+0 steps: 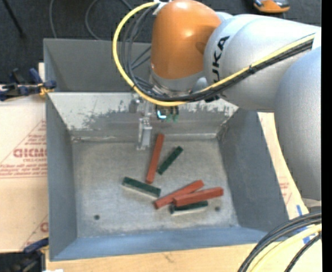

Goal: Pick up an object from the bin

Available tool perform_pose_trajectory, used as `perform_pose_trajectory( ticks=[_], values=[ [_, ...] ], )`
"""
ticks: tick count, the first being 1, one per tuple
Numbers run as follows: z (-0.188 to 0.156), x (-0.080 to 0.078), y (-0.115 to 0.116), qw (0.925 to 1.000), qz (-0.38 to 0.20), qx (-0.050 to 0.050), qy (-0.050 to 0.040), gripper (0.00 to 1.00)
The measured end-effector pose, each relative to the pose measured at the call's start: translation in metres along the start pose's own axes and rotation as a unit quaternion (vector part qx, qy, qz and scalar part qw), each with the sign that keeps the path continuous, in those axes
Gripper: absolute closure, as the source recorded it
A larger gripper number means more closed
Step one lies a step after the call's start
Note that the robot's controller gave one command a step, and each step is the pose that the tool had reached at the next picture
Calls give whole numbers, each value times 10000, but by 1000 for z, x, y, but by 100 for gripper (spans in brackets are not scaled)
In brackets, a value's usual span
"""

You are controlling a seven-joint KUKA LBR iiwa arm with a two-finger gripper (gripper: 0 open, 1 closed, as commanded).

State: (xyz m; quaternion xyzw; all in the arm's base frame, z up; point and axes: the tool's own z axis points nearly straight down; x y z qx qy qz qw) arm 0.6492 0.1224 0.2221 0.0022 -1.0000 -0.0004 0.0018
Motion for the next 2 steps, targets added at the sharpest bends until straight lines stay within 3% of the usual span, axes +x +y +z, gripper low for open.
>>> perform_pose_trajectory(
  ticks=[1,2],
  values=[
    [97,11,-23,9967,808,5,-1,0],
    [152,70,-70,9961,-885,8,-25,0]
  ],
)
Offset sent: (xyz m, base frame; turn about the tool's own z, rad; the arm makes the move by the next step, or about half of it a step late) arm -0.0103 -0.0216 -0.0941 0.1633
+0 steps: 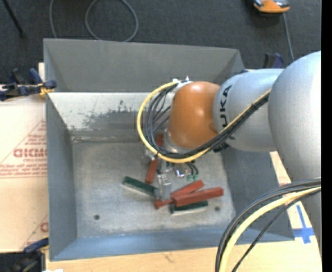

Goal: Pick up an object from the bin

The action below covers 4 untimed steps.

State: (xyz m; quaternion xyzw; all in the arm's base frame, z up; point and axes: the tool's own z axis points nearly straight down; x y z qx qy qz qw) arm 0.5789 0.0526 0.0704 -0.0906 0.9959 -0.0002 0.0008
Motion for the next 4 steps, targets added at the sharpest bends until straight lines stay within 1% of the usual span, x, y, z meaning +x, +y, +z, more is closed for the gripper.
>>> perform_pose_trajectory(
  ticks=[1,2,3,4],
  values=[
    [-3,0,2,10000,15,-17,35,100],
    [-142,26,13,10000,-58,6,-50,100],
    [-137,28,14,10000,-56,-4,-12,0],
    [-25,101,-37,9994,328,-3,52,0]
  ],
)
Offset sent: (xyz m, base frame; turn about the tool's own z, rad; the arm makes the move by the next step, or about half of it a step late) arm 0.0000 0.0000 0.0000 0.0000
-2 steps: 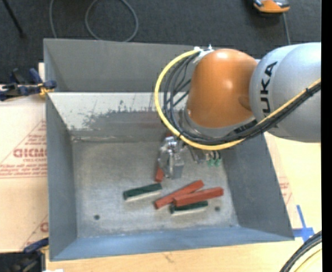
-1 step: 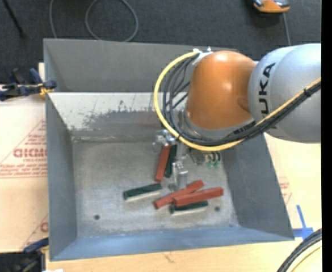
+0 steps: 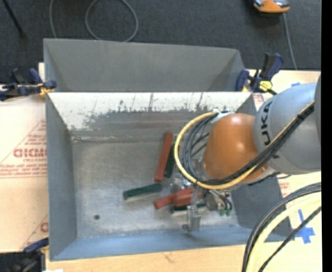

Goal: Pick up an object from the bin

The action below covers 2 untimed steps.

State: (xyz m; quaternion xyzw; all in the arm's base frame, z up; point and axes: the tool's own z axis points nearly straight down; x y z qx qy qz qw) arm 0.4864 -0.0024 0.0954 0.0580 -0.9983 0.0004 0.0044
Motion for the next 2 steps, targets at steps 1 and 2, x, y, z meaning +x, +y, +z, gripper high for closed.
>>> perform_pose_trajectory(
  ticks=[1,2],
  values=[
    [25,-15,-51,9961,883,1,-68,0],
    [25,-15,-50,9961,883,-3,-70,100]
  ],
)
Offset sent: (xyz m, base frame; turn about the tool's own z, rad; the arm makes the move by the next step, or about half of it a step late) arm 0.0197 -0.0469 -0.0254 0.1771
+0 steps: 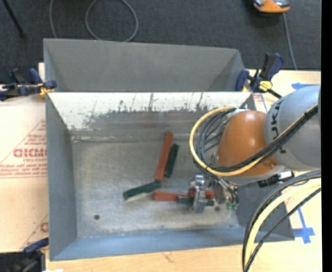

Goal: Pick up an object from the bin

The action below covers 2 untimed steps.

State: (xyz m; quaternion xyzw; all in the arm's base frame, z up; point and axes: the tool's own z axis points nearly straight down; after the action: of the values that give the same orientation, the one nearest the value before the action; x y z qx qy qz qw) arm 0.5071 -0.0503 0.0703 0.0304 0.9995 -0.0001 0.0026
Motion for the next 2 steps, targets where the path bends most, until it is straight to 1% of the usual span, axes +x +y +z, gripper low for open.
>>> perform_pose_trajectory(
  ticks=[1,2],
  values=[
    [-109,-2,-19,9997,259,4,-27,100],
    [-258,-29,-34,9994,347,7,-42,100]
  ],
)
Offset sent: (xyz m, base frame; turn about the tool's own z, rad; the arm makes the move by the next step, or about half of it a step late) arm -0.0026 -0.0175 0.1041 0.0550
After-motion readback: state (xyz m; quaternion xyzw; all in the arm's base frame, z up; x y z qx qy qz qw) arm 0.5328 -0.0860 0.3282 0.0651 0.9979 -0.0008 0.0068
